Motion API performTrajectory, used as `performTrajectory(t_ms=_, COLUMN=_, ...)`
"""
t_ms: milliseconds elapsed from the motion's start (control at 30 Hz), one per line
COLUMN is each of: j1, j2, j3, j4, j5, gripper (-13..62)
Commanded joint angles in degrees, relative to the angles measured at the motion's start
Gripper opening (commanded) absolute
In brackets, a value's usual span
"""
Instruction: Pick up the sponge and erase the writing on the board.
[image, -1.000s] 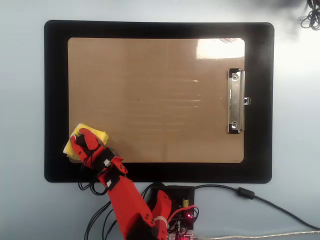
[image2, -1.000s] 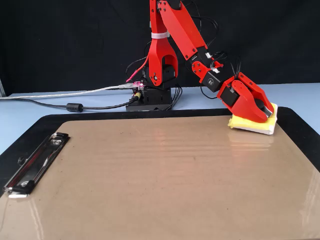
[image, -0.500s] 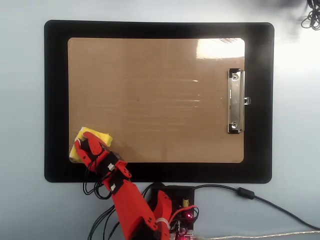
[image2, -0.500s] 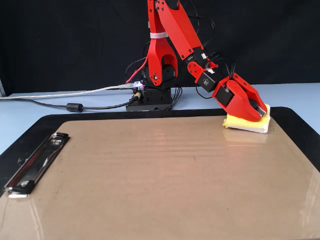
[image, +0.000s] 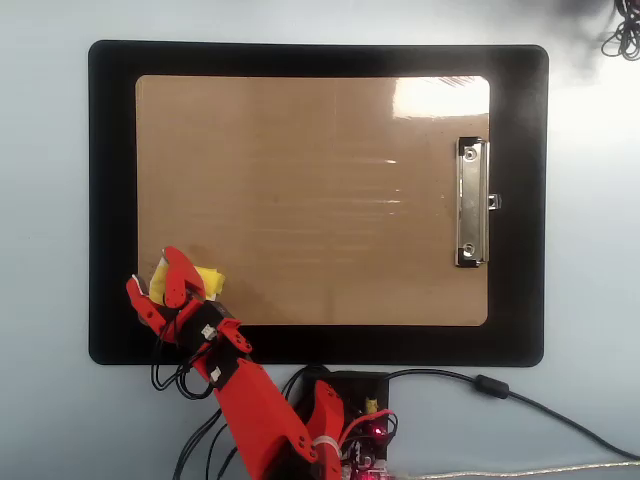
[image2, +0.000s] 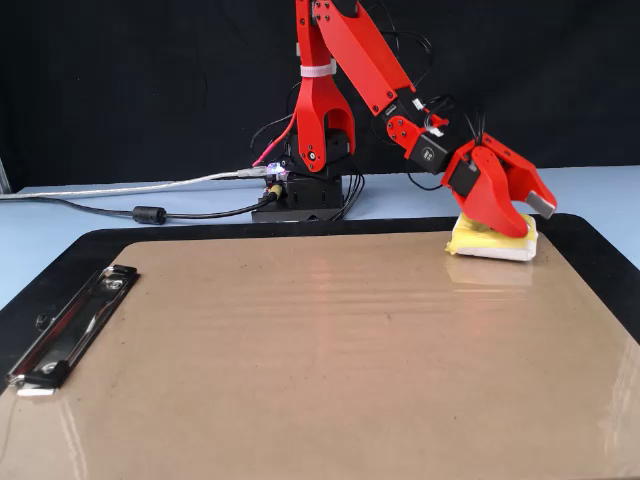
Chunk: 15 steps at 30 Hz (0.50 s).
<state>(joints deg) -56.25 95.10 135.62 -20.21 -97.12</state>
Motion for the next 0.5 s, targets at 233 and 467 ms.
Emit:
performTrajectory(t_ms=233, j1=21.1, j2=28.2, j3=-7.7, j4=34.8, j5=3.3, gripper=32.1)
performTrajectory(t_ms=467, j1=39.6, j2=34.5, j3=-18.0, j4=93.2, j5=18.1, gripper=32.2)
